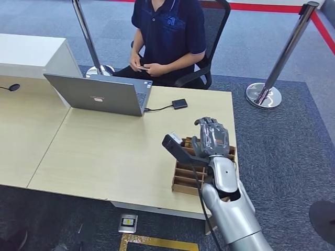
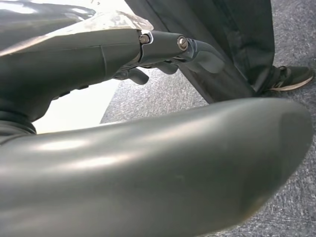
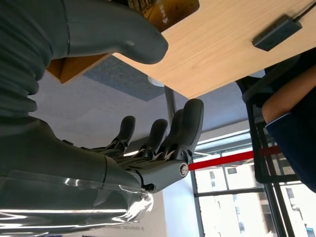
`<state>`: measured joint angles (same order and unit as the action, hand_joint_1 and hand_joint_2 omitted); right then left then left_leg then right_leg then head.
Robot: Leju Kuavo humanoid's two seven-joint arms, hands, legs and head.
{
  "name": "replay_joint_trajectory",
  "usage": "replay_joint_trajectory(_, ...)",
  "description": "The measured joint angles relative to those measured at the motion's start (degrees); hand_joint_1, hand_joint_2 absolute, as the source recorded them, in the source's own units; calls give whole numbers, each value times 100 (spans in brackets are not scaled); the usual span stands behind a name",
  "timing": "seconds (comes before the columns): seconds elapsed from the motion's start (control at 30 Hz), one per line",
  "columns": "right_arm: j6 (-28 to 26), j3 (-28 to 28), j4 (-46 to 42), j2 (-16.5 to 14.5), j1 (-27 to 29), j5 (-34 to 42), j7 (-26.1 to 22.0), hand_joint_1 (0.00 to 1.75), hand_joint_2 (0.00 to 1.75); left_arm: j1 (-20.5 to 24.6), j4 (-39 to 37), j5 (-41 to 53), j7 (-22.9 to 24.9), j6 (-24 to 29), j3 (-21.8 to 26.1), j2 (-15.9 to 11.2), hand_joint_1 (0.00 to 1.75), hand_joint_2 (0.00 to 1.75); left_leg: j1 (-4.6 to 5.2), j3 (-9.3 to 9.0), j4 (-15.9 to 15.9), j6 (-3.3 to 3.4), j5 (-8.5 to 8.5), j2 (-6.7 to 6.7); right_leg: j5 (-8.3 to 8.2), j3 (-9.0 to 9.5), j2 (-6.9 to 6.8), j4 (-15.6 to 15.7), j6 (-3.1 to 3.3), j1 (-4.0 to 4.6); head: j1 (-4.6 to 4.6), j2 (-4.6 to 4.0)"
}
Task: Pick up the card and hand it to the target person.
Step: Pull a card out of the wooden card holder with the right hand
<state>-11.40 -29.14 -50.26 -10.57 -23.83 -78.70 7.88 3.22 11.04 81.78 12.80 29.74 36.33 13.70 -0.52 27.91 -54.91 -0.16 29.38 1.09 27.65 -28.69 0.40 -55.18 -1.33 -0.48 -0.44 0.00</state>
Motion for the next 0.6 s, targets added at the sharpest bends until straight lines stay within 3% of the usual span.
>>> replay_joint_trajectory(0.6, -143, 2, 794, -80, -95, 2, 234, 91, 175, 1, -9, 102, -46, -8, 0, 2, 0, 0, 0, 0, 0, 0, 0, 0, -2, -1, 0, 0, -2, 0, 0, 0)
